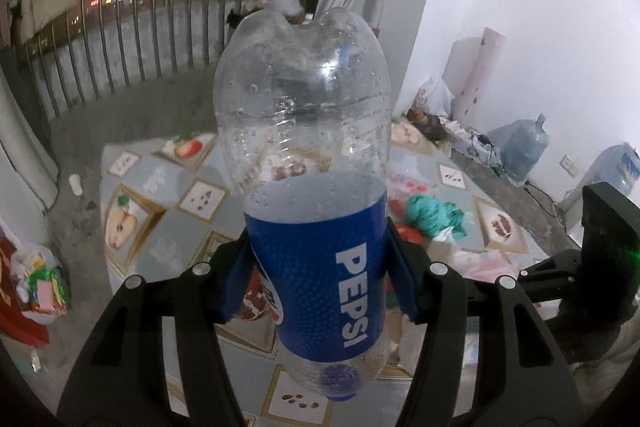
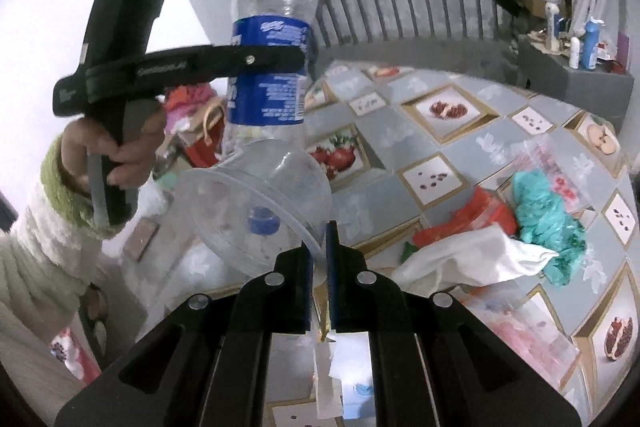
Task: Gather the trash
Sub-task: 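Lift the Pepsi bottle and plastic cup and carry both toward the blue wastebasket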
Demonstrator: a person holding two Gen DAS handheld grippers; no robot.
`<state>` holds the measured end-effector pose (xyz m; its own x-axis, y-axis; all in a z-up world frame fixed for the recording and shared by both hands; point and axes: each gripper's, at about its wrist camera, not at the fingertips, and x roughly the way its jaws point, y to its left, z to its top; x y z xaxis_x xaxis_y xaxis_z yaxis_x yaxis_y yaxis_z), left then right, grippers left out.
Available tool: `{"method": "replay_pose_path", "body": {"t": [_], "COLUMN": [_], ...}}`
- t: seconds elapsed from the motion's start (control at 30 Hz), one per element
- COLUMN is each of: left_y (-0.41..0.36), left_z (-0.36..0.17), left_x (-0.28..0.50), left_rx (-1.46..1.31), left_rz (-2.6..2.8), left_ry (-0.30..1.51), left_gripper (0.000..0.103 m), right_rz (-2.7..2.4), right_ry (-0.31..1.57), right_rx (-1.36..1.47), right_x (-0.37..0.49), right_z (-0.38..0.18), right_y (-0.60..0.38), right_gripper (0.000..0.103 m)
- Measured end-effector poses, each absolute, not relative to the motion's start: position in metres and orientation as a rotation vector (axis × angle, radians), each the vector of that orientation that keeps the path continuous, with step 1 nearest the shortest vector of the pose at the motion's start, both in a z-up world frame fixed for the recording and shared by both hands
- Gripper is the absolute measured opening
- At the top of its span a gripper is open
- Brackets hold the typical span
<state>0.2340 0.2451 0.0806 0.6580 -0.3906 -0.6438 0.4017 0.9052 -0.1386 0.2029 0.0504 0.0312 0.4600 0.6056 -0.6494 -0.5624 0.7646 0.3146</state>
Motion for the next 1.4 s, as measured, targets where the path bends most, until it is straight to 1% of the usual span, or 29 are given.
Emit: {"method": "replay_pose_path", "body": {"t": [0.3, 0.6, 0.97, 1.4], "left_y": [0.216, 0.163, 0.05, -0.093], "left_z": [0.117, 0.141, 0.148, 0.126], "left_x": [0.204, 0.193, 0.187, 0.203], "left_rx": [0.049, 0.08, 0.136, 0.205], "left_rz": [-0.489, -0.609, -0.78, -0.92], "left_ry": [0.646, 0.583, 0.556, 0.663], "left_gripper": [0.056, 0.056, 0.056, 0.056], "right_rz": [0.654, 0.504, 0.27, -0.026], "right_ry": [0.736, 0.671, 0.596, 0.535], "right_rx": [0.125, 0.214, 0.313, 0.468], "right_x": [0.179, 0.151, 0.105, 0.057], "right_z": [0.058, 0.064, 0.063, 0.032], "right_y": [0.007, -0.058, -0.162, -0.284], "right_gripper": [0.006, 0.006, 0.006, 0.006]}}
